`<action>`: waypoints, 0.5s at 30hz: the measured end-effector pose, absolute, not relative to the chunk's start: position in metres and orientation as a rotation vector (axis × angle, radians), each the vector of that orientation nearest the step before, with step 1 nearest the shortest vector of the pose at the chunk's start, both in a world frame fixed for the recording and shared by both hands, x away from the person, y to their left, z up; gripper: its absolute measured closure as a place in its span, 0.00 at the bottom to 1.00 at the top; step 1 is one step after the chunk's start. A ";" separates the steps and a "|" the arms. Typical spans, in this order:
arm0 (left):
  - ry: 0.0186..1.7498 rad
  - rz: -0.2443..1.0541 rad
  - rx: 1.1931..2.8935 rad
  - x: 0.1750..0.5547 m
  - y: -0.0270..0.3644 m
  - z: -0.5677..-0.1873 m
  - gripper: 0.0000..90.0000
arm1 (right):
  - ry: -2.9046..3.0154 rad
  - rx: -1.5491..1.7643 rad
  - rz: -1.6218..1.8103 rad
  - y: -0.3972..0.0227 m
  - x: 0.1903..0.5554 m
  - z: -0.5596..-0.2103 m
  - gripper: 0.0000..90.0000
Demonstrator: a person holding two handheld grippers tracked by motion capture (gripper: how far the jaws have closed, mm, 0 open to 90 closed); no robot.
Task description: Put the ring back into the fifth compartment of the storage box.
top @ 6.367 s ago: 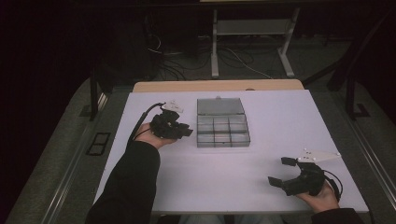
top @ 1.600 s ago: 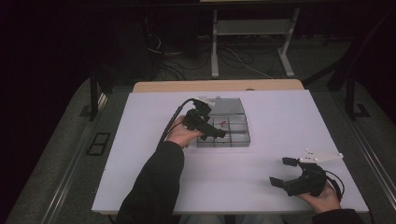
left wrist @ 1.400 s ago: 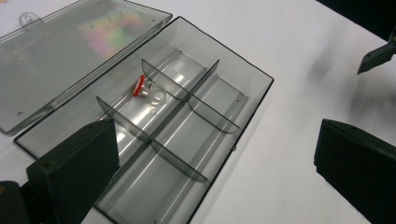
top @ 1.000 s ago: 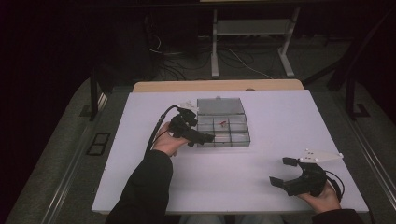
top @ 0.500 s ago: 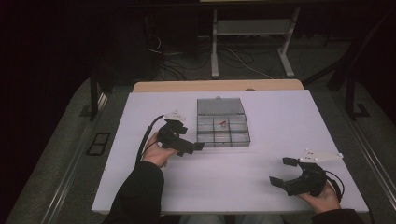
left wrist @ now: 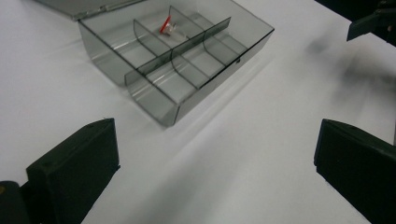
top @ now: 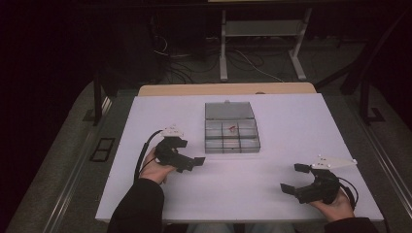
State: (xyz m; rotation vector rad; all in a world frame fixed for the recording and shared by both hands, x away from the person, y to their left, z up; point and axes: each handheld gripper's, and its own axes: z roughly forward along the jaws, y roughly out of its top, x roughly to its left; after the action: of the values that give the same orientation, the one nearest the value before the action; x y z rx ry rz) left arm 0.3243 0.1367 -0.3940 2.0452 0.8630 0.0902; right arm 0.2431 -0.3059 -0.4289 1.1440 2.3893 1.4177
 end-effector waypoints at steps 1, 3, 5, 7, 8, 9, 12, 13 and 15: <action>0.865 0.093 2.043 0.323 0.138 -0.395 0.00 | 2.390 1.143 1.417 -0.306 0.243 -0.429 0.00; 0.875 0.097 2.039 0.318 0.143 -0.399 0.00 | 2.389 1.144 1.418 -0.306 0.243 -0.429 0.00; 0.882 0.105 2.037 0.314 0.146 -0.402 0.00 | 2.388 1.145 1.419 -0.306 0.243 -0.429 0.00; 0.876 0.116 2.031 0.309 0.149 -0.405 0.00 | 2.388 1.145 1.418 -0.306 0.243 -0.429 0.00; 0.878 0.120 2.030 0.306 0.151 -0.407 0.00 | 2.388 1.145 1.418 -0.306 0.243 -0.429 0.00; 0.875 0.125 2.026 0.303 0.153 -0.409 0.00 | 2.388 1.145 1.417 -0.306 0.243 -0.429 0.00; 0.878 0.142 2.017 0.296 0.158 -0.414 0.00 | 2.386 1.147 1.418 -0.306 0.243 -0.429 0.00; 0.880 0.146 2.008 0.293 0.161 -0.416 0.00 | 2.386 1.146 1.418 -0.306 0.243 -0.429 0.00; 0.881 0.147 2.000 0.289 0.164 -0.419 0.00 | 2.386 1.145 1.417 -0.306 0.243 -0.429 0.00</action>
State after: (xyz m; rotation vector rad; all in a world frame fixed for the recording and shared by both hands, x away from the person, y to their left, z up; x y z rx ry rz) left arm 0.2888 0.1636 -0.4193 2.0005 0.8808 0.1474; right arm 0.2432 -0.3064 -0.4290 1.1448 2.3864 1.4168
